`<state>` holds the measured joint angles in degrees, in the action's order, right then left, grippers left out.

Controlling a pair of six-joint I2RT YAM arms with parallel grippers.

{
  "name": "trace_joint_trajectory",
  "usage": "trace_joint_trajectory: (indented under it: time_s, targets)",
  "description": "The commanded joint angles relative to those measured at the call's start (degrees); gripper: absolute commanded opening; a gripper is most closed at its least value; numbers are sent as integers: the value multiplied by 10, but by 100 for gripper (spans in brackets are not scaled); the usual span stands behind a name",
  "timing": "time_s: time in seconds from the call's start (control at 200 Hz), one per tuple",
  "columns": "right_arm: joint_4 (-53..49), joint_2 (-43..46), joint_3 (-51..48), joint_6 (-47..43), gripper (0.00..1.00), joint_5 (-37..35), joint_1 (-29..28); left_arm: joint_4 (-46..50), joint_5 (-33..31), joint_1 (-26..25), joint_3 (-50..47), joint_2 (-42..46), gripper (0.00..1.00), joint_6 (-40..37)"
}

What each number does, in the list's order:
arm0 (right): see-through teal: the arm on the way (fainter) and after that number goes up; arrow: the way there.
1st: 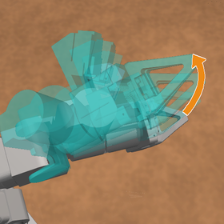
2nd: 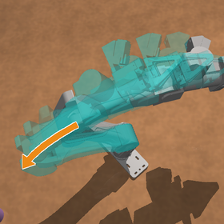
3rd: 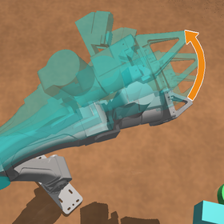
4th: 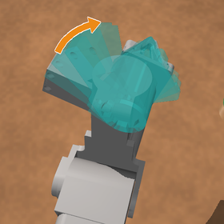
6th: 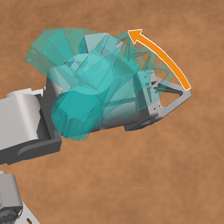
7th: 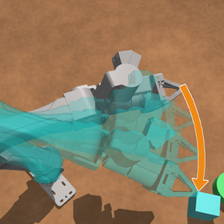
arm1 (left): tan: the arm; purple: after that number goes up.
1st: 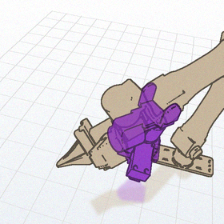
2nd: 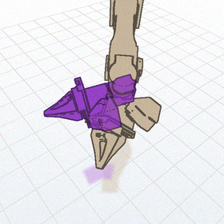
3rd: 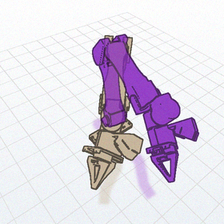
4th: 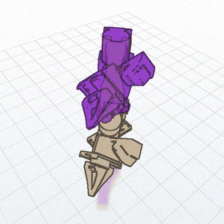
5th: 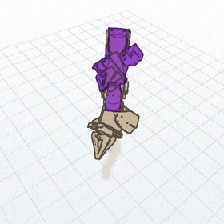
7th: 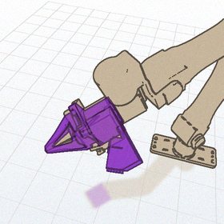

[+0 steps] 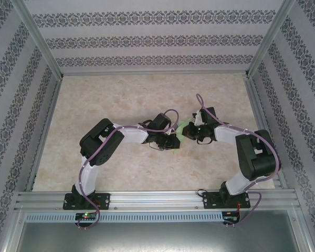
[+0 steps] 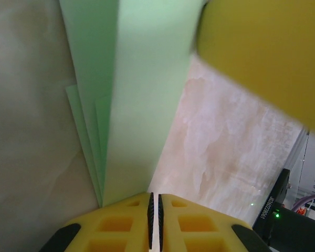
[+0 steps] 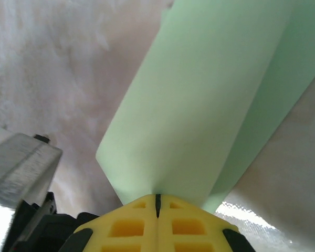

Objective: Fold a paper plane with a square sheet of paper (fold left side to right side)
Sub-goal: Fold the wing for the fifth time at the center of the table.

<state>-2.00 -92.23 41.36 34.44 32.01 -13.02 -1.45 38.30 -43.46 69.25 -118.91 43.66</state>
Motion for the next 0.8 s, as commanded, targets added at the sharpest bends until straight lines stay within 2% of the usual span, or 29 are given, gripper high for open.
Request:
trace_joint_trajectory:
  time_s: [0.0,0.405,0.794]
  targets:
    - [39,-20,-5,5,0,13,-5,50,-17,-9,2,-20,15,-14]
    - [27,-64,16,-26,0,-18,-3,58,-18,-9,7,-22,15,-16]
    - [2,-81,37,-62,0,-40,26,62,-15,-9,9,-25,14,-17]
